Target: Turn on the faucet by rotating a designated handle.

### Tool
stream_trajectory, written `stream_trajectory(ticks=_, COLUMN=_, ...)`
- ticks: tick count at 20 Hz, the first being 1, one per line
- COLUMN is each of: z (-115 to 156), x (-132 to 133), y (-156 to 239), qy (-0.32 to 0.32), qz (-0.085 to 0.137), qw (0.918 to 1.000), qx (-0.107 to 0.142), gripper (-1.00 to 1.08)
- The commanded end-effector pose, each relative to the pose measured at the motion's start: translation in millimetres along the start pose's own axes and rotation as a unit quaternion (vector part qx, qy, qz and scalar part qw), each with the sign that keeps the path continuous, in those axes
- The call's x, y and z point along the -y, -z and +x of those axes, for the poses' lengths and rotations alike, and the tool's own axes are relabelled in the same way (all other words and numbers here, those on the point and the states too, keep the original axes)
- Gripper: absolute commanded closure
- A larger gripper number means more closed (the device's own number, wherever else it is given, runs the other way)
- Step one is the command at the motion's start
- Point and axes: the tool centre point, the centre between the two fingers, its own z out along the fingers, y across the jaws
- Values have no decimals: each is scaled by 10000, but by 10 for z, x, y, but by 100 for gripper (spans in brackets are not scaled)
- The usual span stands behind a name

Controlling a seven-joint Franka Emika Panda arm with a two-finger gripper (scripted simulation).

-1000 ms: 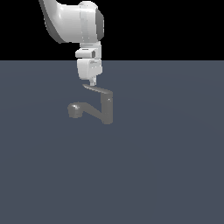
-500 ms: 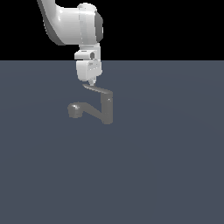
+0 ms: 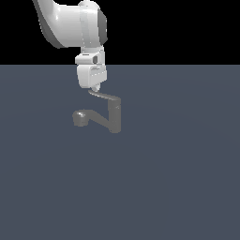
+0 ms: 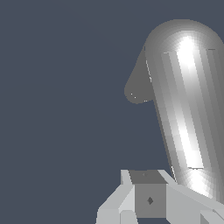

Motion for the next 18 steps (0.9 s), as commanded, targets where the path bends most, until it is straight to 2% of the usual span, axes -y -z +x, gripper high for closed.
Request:
stream_trajectory(ticks=1, z=-10, x=-81, y=-1, qy=2, qz=-19, qw=10000, qx=-5, gripper=108)
stream_trajectory(ticks=18, z=-88, x=-516, y=1, qy=-1, qz=-18, qw=10000, qx=-4, gripper=108)
